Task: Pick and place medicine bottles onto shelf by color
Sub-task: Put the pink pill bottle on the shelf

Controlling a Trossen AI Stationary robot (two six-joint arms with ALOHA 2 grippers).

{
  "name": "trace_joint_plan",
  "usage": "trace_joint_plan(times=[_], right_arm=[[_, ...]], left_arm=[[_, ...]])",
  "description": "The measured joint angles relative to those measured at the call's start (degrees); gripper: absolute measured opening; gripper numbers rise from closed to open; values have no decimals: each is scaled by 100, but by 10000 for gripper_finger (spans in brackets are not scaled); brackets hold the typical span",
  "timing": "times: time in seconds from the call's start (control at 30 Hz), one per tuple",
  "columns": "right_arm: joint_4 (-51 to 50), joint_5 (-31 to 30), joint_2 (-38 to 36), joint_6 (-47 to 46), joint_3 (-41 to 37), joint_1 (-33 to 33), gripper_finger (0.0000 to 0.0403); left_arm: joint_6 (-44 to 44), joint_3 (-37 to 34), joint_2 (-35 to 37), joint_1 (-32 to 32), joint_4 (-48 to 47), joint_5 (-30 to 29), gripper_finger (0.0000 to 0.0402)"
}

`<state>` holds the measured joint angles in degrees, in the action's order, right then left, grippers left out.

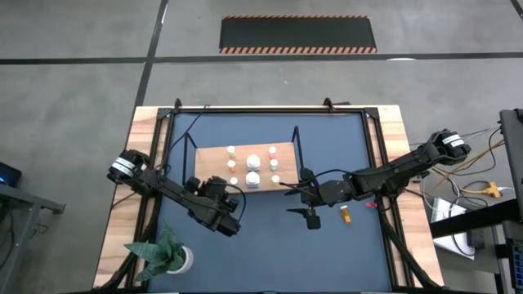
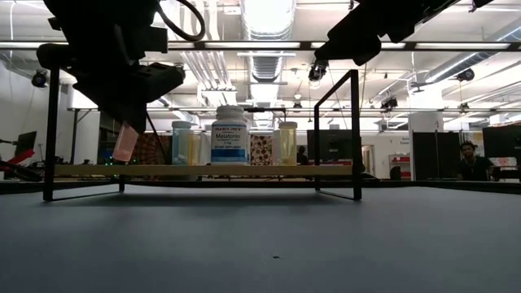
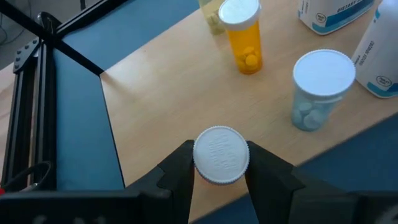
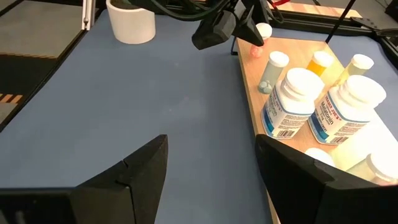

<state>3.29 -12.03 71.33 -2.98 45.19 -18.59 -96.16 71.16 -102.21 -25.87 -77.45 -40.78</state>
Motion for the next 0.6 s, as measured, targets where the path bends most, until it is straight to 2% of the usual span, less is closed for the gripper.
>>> trace_joint_plan(times=[0.33, 0.6], right_arm=[[0, 0, 0, 0, 0, 0, 233], [0, 0, 0, -2, 0, 0, 233]], left_arm=[[61, 0, 2, 0, -12, 183, 181], [83, 194, 14, 0, -461, 766, 194]])
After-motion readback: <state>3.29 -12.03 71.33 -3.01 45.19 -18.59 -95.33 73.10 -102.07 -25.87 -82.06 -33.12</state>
